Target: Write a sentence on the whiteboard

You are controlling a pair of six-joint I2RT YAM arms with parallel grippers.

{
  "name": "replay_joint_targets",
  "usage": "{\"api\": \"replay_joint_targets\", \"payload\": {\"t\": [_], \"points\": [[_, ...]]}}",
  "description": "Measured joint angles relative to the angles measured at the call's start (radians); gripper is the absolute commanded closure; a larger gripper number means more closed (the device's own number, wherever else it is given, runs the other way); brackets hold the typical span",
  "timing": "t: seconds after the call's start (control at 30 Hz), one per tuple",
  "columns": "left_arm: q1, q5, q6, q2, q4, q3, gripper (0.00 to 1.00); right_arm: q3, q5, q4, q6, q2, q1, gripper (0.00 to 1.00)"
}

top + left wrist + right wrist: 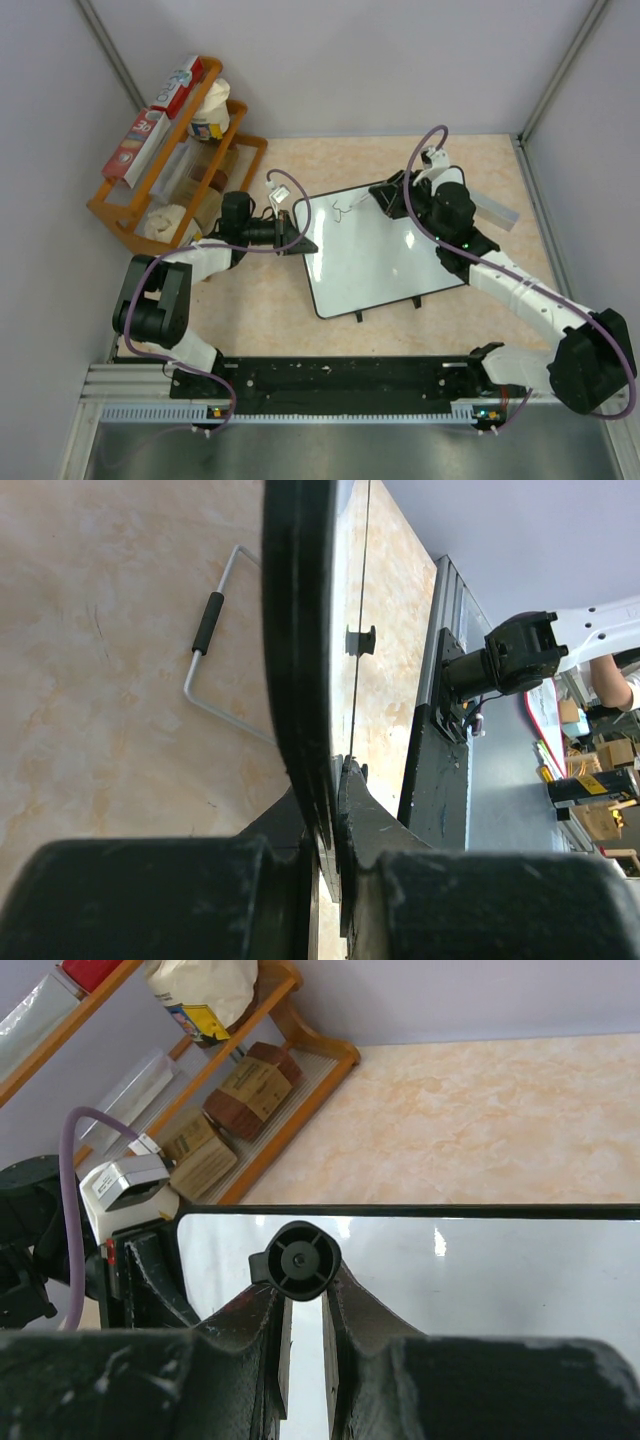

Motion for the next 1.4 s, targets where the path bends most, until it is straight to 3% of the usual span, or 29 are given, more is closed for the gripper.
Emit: {"api": "replay_joint_targets", "payload": {"t": [1.4], "points": [[-0.003,-0.003,0.002,0.005,-0.007,0.005,1.0,-0.002,-0.054,0.034,0.023,0.064,-0.004,1.0]]}}
